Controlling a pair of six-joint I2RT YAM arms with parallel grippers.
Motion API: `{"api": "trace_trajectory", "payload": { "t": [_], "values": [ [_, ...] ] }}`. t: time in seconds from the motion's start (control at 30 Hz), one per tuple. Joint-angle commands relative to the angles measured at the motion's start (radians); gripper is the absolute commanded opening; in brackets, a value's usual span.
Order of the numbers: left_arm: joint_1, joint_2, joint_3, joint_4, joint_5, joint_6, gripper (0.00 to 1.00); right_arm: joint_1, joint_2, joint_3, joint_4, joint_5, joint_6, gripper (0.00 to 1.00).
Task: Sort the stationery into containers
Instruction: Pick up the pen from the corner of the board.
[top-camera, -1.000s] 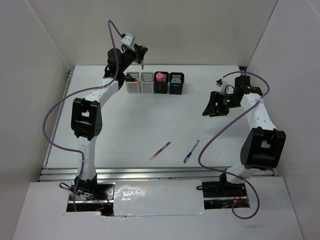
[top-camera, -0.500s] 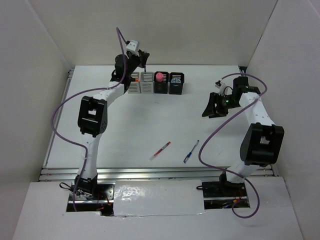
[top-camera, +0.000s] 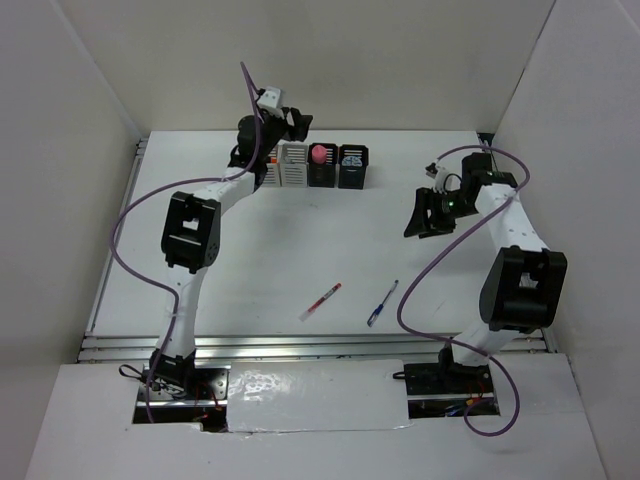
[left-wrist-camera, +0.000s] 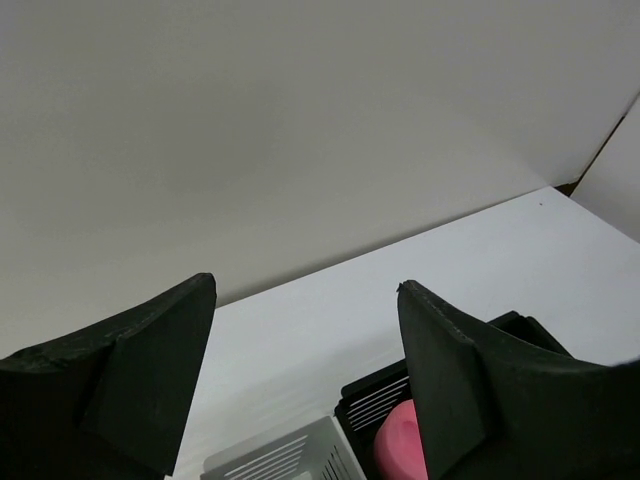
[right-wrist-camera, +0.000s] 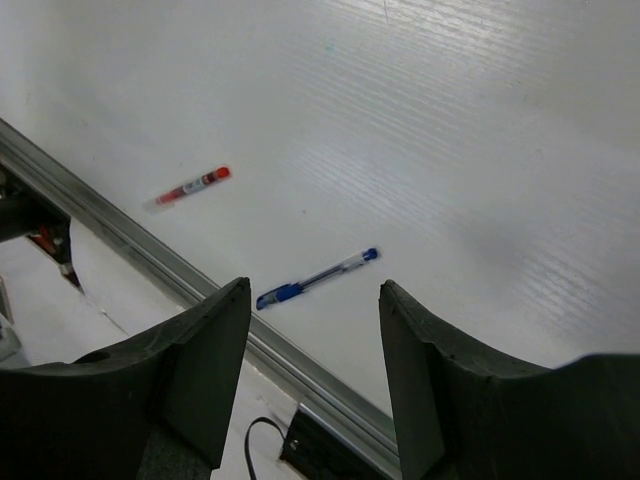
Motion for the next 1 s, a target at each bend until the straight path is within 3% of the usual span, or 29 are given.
{"api": "trace_trajectory", "payload": {
  "t": [0.0, 0.17, 0.23, 0.33, 0.37, 0.43, 0.5, 0.73, 0.97],
  "values": [
    [0.002, -0.078, -0.018, 0.078, 0.026, -0.009, 0.86, 0.024, -0.017, 0.045, -0.048, 0.050, -0.065, 0.61],
    [0.056, -0.232, -0.081, 0.026, 0.127, -0.039, 0.89, 0.119, -0.058, 0.046, -0.194, 0.128, -0.281, 0.60],
    [0.082, -0.283, -0.087, -0.040, 0.233, -0.041, 0.87, 0.223, -0.100, 0.000, -0.217, 0.182, -0.389, 0.59],
    [0.139, -0.401, -0.070, -0.273, 0.502, 0.113, 0.84, 0.326, -0.140, -0.069, -0.211, 0.290, -0.517, 0.58],
    [0.140, -0.429, -0.075, -0.441, 0.534, 0.172, 0.83, 0.351, -0.141, -0.085, -0.205, 0.301, -0.541, 0.57],
    [0.143, -0.522, -0.101, -0.589, 0.560, 0.331, 0.84, 0.395, -0.138, -0.093, -0.194, 0.315, -0.594, 0.53],
    [0.148, -0.587, -0.170, -0.747, 0.589, 0.391, 0.84, 0.464, -0.124, -0.088, -0.186, 0.340, -0.659, 0.48],
    [0.177, -0.844, -0.414, -0.876, 0.683, 0.450, 0.91, 0.599, -0.017, -0.108, -0.173, 0.433, -0.820, 0.48],
    [0.195, -0.931, -0.515, -0.858, 0.707, 0.431, 0.90, 0.653, 0.026, -0.180, -0.088, 0.516, -0.871, 0.63]
  ]
}}
